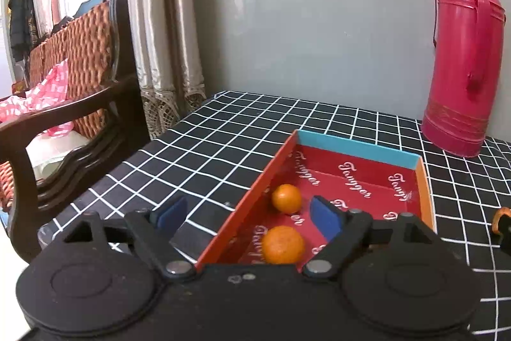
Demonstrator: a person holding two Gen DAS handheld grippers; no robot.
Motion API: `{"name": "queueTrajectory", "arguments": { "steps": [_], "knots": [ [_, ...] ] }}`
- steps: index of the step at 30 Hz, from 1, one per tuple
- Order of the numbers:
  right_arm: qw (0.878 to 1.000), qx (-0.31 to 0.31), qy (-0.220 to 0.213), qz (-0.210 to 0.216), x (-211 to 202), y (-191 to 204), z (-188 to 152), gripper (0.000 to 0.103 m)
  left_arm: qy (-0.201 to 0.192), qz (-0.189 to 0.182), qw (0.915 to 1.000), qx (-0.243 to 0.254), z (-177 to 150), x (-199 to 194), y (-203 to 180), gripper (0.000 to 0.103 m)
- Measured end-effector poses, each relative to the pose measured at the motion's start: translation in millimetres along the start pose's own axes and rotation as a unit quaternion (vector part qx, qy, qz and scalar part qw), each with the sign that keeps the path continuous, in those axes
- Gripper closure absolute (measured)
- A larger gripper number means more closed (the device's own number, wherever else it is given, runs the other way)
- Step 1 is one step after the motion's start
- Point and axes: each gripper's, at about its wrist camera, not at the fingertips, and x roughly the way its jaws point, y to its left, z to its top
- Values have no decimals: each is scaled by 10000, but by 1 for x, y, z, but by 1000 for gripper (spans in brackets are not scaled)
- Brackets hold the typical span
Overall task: Organize fruits
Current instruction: 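Grasp the last orange-brown piece with the right gripper, then carry the orange-brown piece with the right gripper into the box and release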
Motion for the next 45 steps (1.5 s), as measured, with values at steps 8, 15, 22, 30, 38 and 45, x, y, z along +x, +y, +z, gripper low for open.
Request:
{"name": "queueTrajectory", "arguments": {
  "steps": [8,15,22,30,38,45],
  "knots": [
    [9995,173,219,116,24,-1,8,2,-165,170,9997,-28,-4,-10,16,24],
    [9937,764,796,216,53,-14,11,43,-222,307,9993,-40,-2,-5,27,22],
    [9953,567,757,203,52,-5,8,80,-163,393,9989,-200,0,-2,41,21],
    [9917,431,82,1211,8,20,16,80,-54,506,9981,-357,2,2,53,19],
    [9618,-383,-225,2703,-34,75,8,80,82,656,9969,-436,0,6,63,18],
    [9414,-999,-5,3222,-49,118,-9,80,54,731,9969,-279,-3,5,63,17]
  ]
}}
